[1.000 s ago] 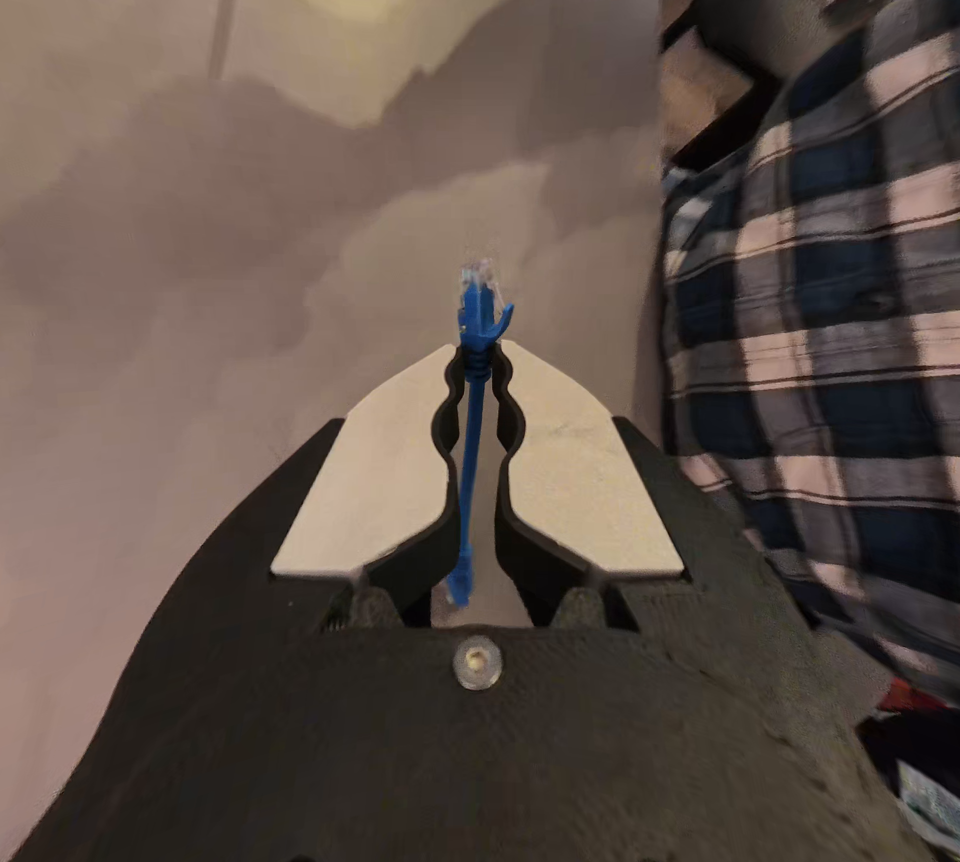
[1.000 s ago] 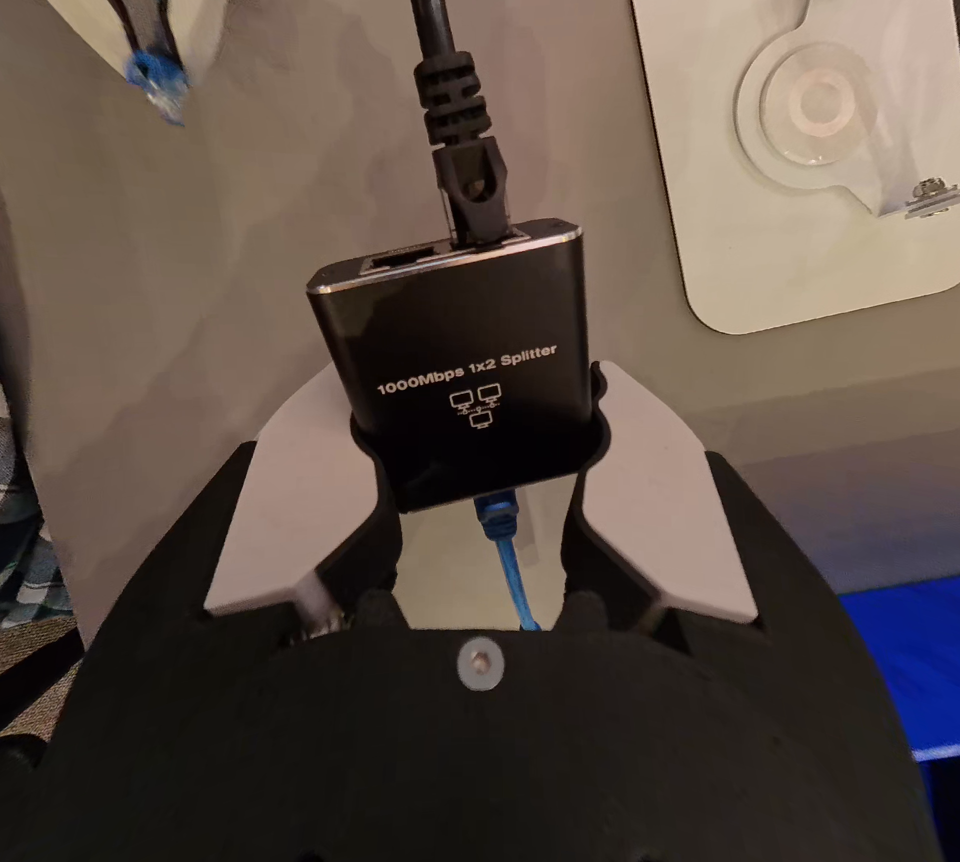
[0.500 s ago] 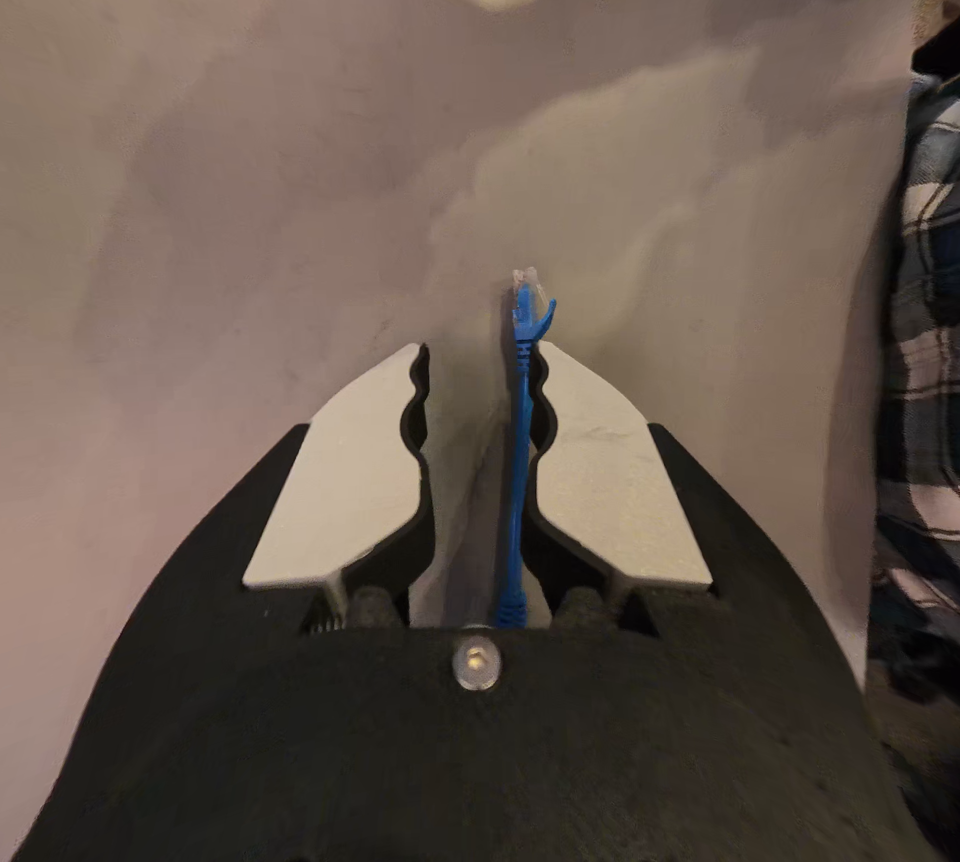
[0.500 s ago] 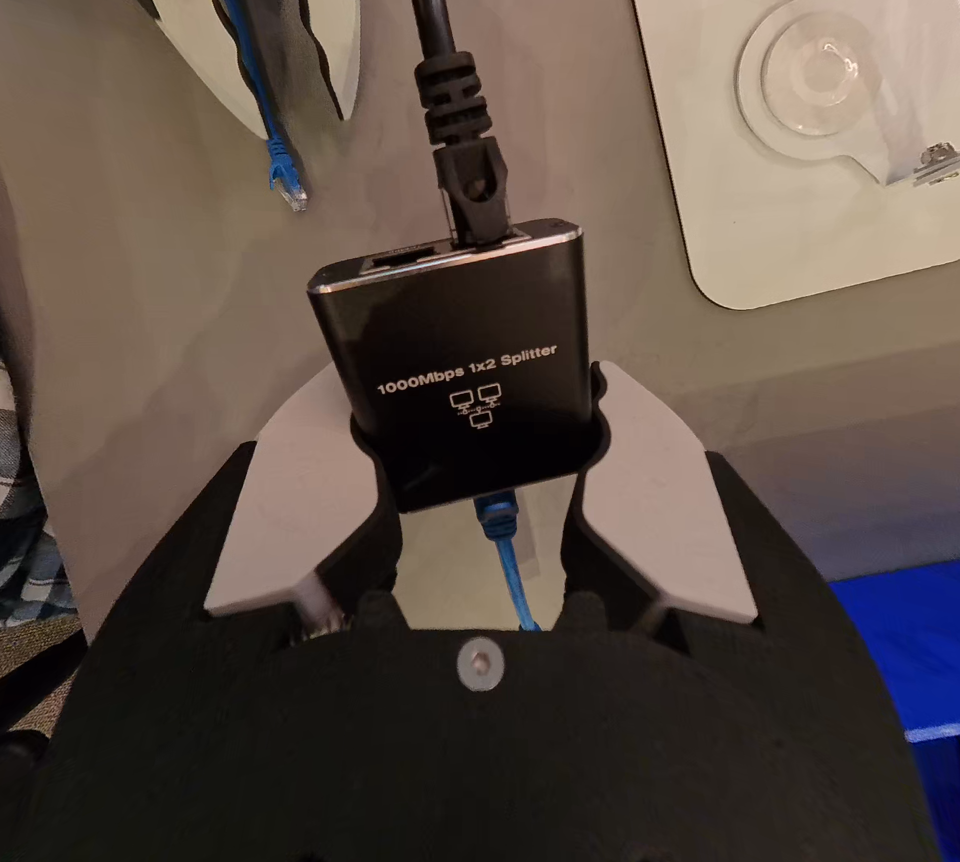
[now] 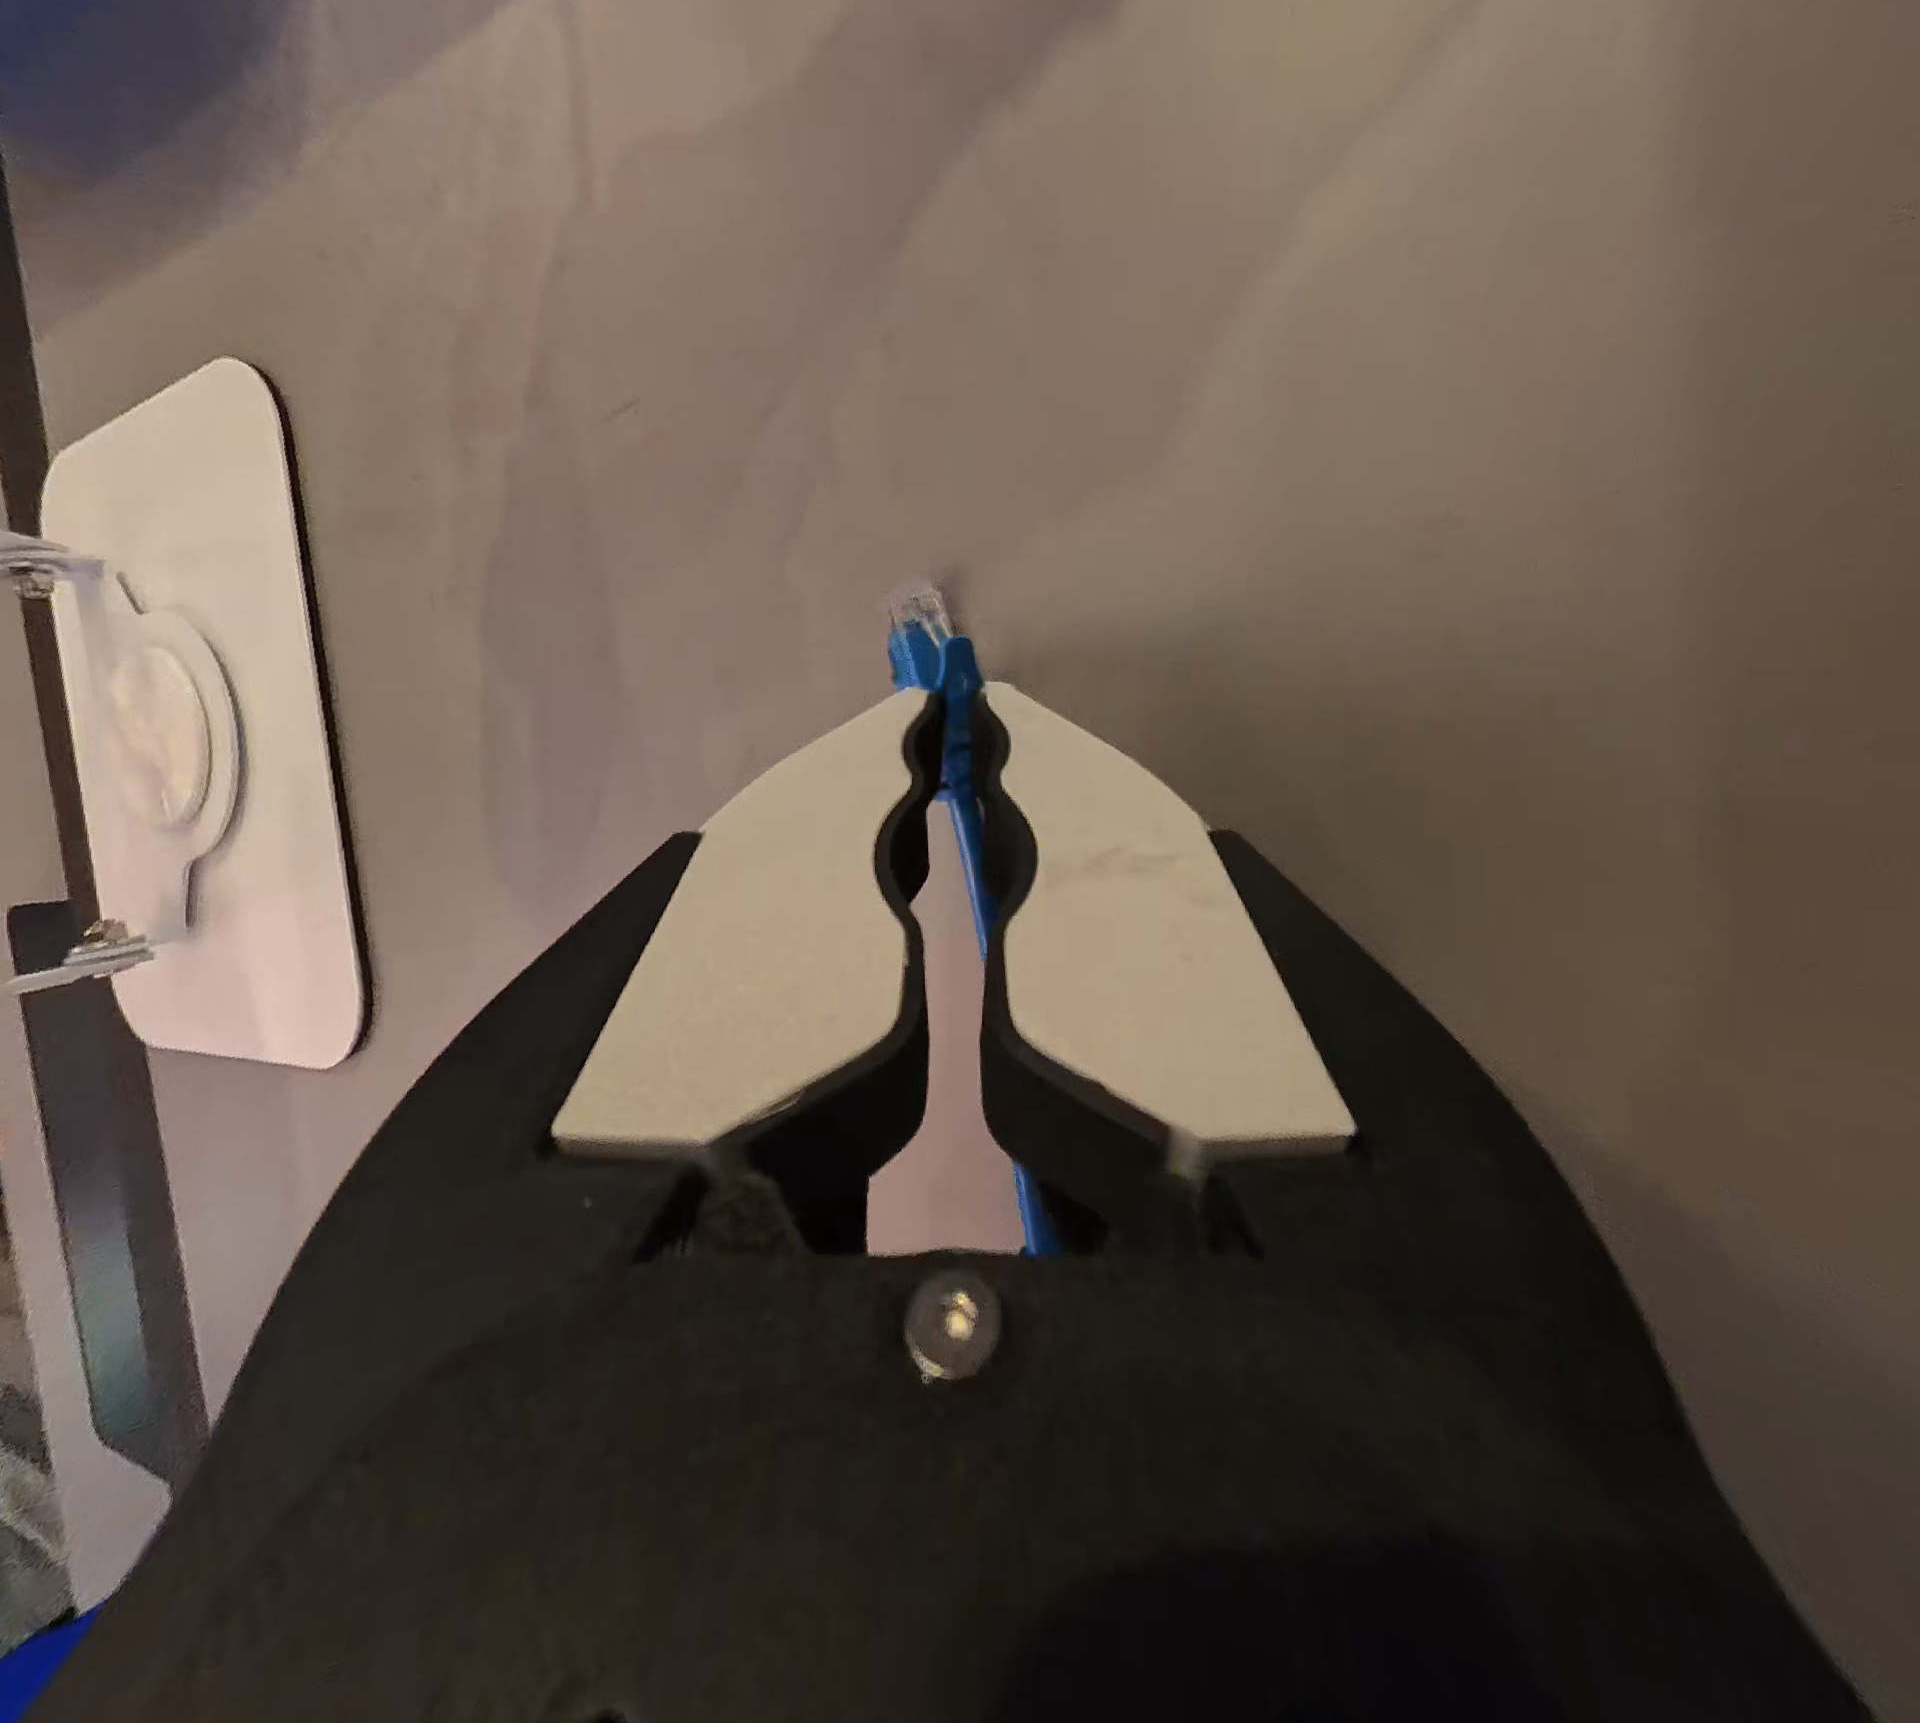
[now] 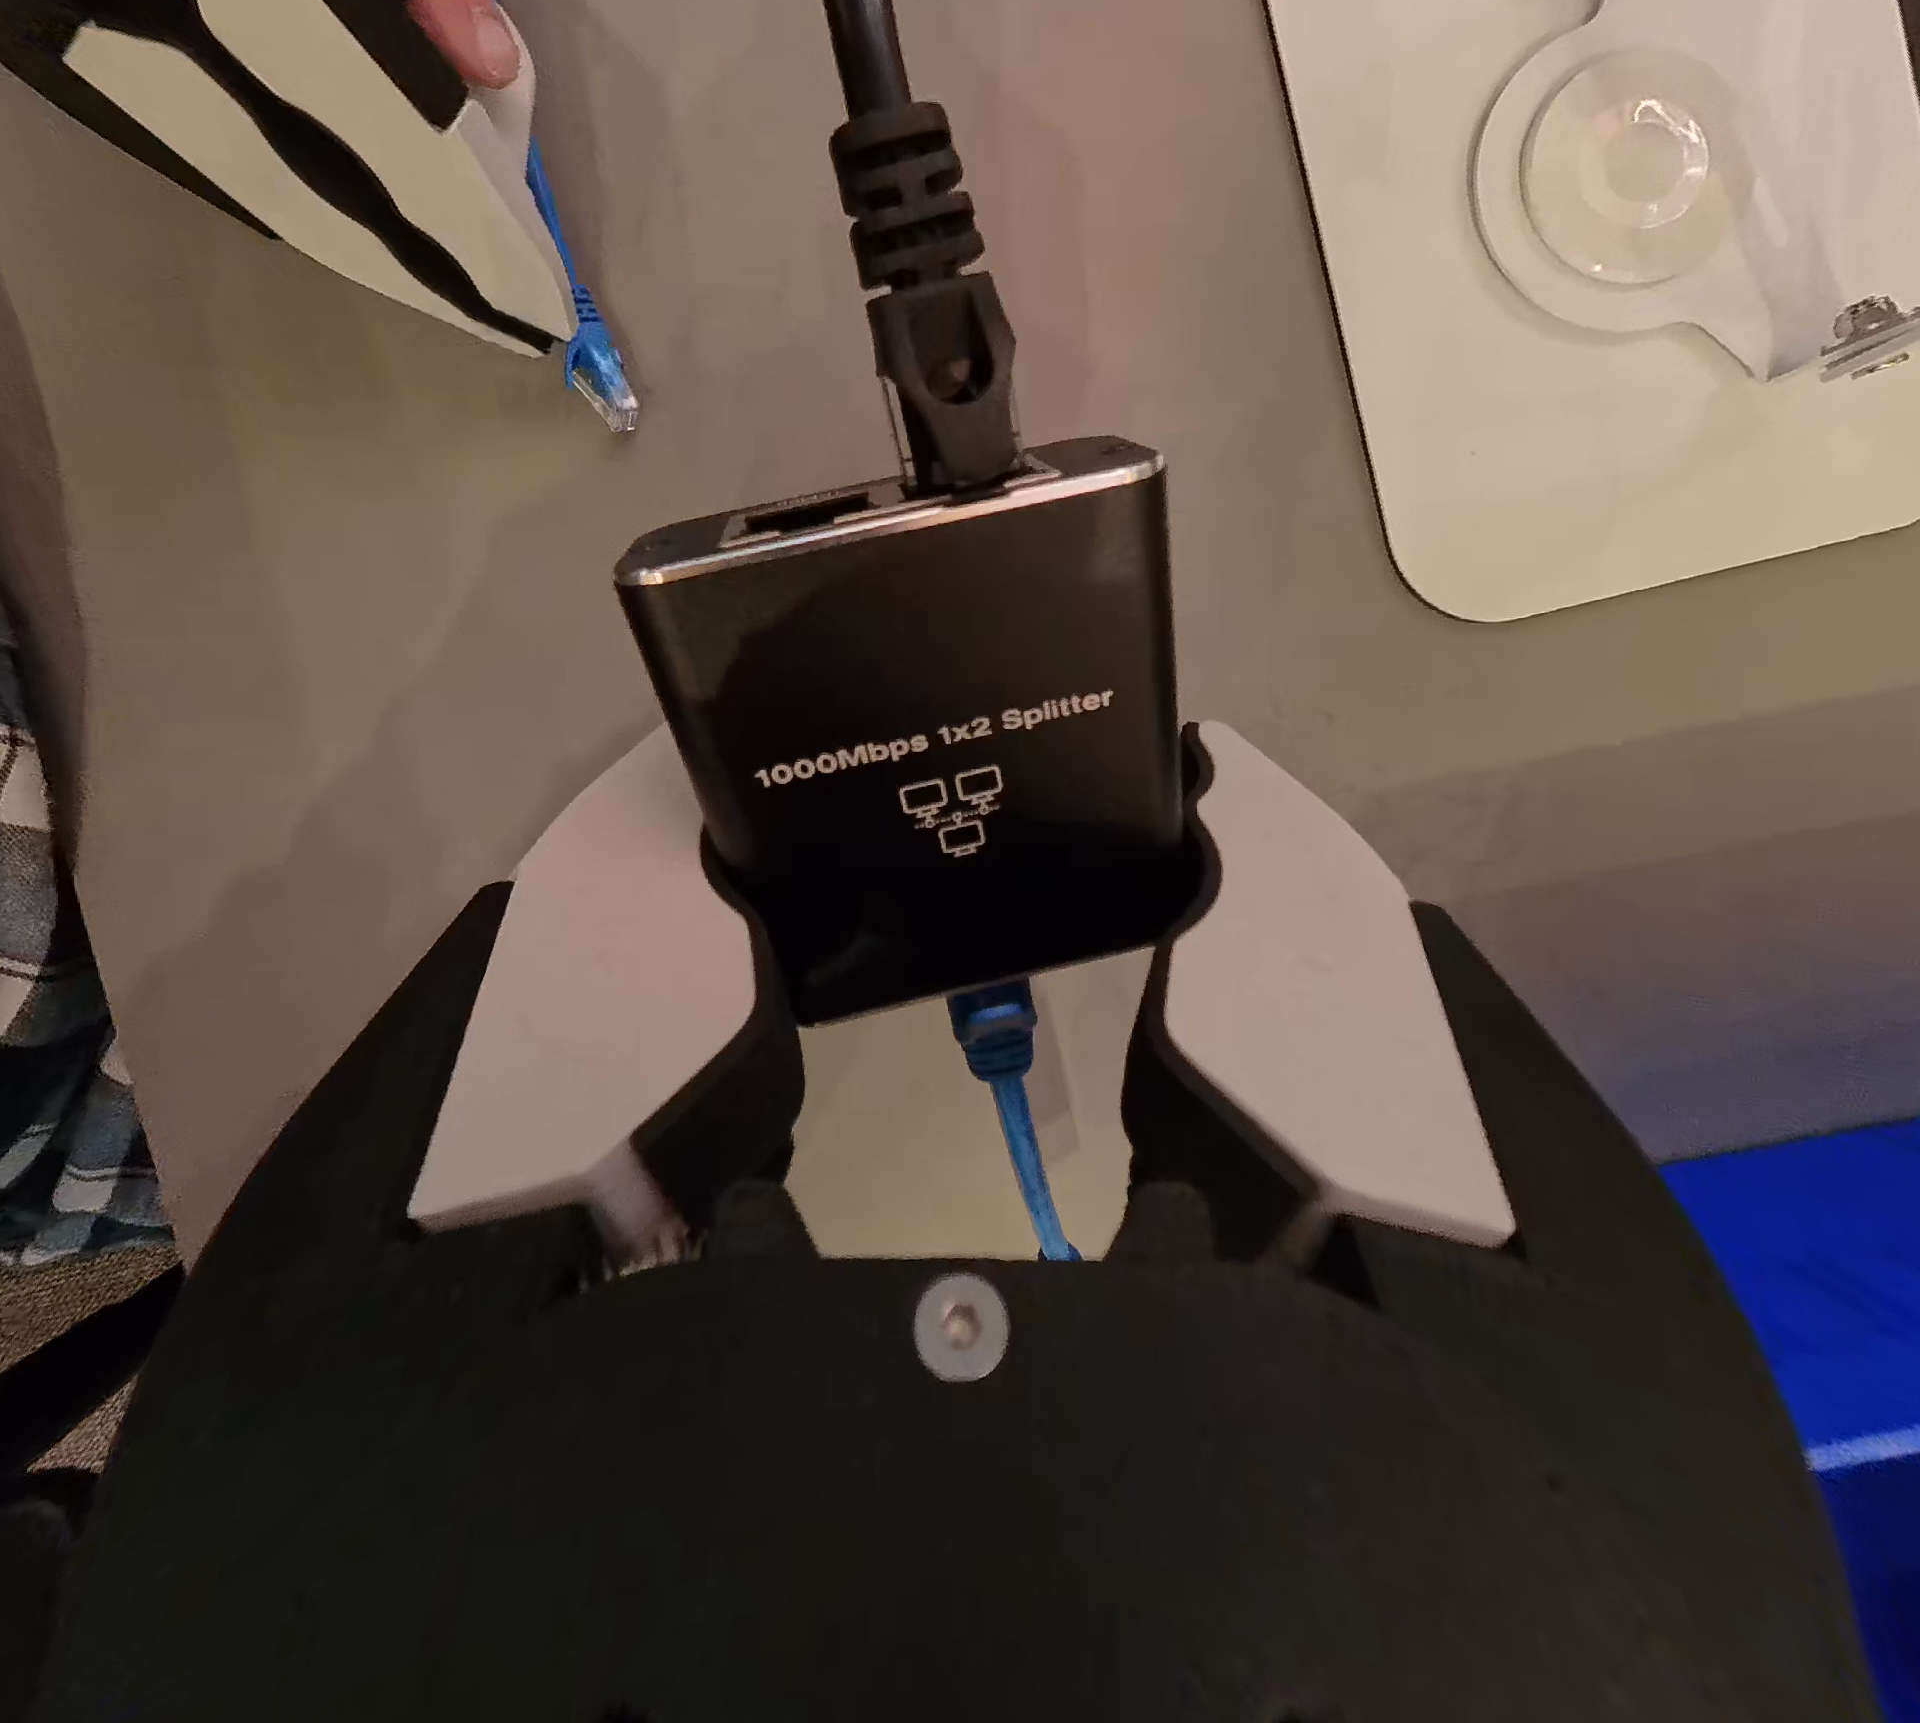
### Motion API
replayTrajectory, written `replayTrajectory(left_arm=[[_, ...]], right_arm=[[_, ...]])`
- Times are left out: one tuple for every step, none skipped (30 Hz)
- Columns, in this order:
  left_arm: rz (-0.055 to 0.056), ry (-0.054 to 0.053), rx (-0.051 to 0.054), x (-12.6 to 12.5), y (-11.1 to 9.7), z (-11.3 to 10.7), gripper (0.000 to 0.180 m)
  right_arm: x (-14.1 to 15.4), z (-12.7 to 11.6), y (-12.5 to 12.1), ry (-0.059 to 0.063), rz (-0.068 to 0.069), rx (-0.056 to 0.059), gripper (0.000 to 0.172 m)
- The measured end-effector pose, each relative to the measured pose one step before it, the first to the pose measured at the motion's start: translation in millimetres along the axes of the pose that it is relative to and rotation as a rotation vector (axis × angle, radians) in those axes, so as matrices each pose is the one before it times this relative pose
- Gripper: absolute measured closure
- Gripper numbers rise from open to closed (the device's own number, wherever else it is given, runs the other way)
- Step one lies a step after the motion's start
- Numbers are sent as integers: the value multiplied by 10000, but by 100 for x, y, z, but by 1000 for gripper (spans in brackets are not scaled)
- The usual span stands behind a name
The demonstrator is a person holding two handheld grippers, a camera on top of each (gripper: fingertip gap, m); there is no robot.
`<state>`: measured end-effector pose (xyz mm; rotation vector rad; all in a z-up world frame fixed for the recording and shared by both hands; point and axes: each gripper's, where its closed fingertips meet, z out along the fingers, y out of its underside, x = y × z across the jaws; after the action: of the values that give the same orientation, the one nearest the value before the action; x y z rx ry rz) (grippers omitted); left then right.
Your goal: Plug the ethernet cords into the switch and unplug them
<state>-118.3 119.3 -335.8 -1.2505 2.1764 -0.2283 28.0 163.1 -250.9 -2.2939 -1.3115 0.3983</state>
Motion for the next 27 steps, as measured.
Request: replayTrajectory(left_arm=[[37,-197,-51,-87,53,153,176],[55,-126,-102,-27,122,173,175],[22,-176,-33,-141,26,102,174],[-25,-287,-9,-336,-22,8,171],[28,-143,53,-164,-72,-28,170],[-25,-173,-50,-289,73,-40,167],[-17,-176,114,-309,-123,-152,166],[21,68,123,42,-151,-112,167],[-17,223,-259,240,308,163,167],[-64,157,-394,163,534,313,163],[-30,-1,-33,17,127,192,162],[-6,-33,100,-71,-16,47,162],[-61,-93,-96,-196,171,85,163],[-3,3,33,-26,-5,38,163],[-64,52,44,21,-41,56,164],[-96,83,-9,47,30,90,168],[-90,13,-1,-62,2,47,168],[-34,41,-1,-19,-21,43,168],[-13,40,-3,-21,-8,28,168],[-23,37,-9,-15,-20,32,168],[-54,70,-13,-8,-14,35,168],[-127,113,1,-4,-27,36,168],[-199,152,12,-16,-4,55,168],[-249,174,10,-14,-16,45,168],[-242,161,1,-4,-2,47,168],[-204,148,1,8,-3,24,168],[-96,85,-2,-4,7,12,169]], right_arm=[[7,-125,86,7,21,2,93],[25,-110,81,8,21,4,94],[43,-77,64,12,22,13,94],[36,-49,57,5,18,11,94],[16,-16,44,5,10,1,93],[-6,2,34,1,2,0,93],[-35,7,26,-12,-1,4,93],[-29,26,14,-10,-2,9,93],[-12,23,18,-6,1,7,93],[22,26,13,-3,4,6,93],[12,29,7,-10,4,11,93],[19,10,-20,-4,4,19,93],[-3,27,-7,-13,4,7,93],[11,9,4,2,-4,7,93],[3,-5,-16,3,3,22,93],[-19,1,15,-15,9,13,93],[0,7,25,0,2,4,93],[0,6,26,-9,6,5,93],[-4,21,41,-16,11,-2,93],[1,21,22,-7,6,-3,93],[-19,32,26,-12,0,-9,93],[-18,33,-13,-7,-3,-7,93],[-26,32,-32,-7,-4,6,93],[-75,42,-46,-28,-7,4,93],[-80,44,-27,-24,-5,-3,93],[-35,36,-36,3,-12,6,93],[-60,35,-32,-5,-11,0,93]])
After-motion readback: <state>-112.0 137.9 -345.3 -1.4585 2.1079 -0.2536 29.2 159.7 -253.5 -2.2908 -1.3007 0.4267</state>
